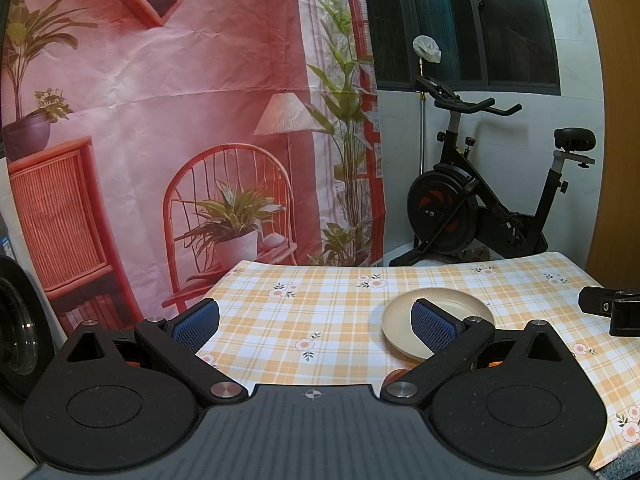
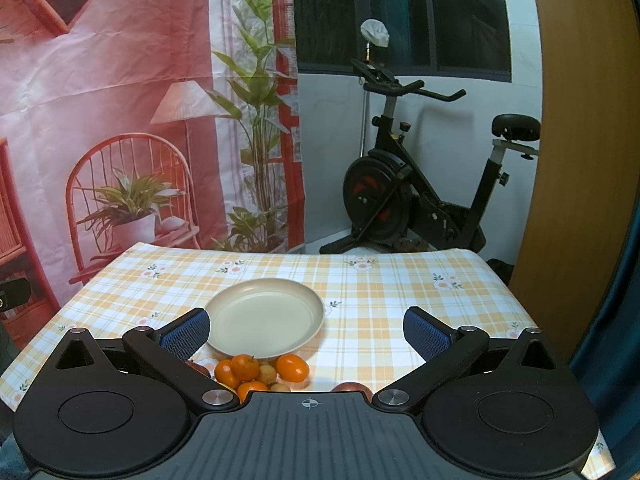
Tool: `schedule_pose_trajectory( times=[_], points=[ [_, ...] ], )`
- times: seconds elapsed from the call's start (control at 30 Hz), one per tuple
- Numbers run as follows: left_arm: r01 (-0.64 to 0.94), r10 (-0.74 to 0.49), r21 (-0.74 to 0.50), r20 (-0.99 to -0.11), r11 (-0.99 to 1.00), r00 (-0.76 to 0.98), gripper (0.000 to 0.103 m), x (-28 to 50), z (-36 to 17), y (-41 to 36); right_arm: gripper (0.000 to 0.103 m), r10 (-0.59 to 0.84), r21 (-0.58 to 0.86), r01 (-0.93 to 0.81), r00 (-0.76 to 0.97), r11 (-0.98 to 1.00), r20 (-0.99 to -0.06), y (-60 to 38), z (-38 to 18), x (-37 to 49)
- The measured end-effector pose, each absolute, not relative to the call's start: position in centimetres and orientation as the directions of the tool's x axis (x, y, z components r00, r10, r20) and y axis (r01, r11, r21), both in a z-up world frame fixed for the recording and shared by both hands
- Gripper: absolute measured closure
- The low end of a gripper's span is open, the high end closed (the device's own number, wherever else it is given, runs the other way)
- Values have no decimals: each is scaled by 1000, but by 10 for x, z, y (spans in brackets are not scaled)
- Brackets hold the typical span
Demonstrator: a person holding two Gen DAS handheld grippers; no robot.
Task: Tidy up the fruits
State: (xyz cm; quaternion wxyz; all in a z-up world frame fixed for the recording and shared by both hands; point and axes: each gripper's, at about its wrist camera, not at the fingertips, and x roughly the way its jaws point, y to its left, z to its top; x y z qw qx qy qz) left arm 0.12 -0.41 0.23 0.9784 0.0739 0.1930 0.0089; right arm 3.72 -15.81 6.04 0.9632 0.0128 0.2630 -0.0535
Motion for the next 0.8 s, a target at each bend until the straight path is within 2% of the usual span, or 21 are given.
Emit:
schedule_pose_trajectory(
  times=[0.8],
  points=[
    [4, 53, 149, -380, 989, 923, 0, 1, 1, -4, 0, -92, 0, 106, 860, 994, -502, -159, 60, 35]
  ],
)
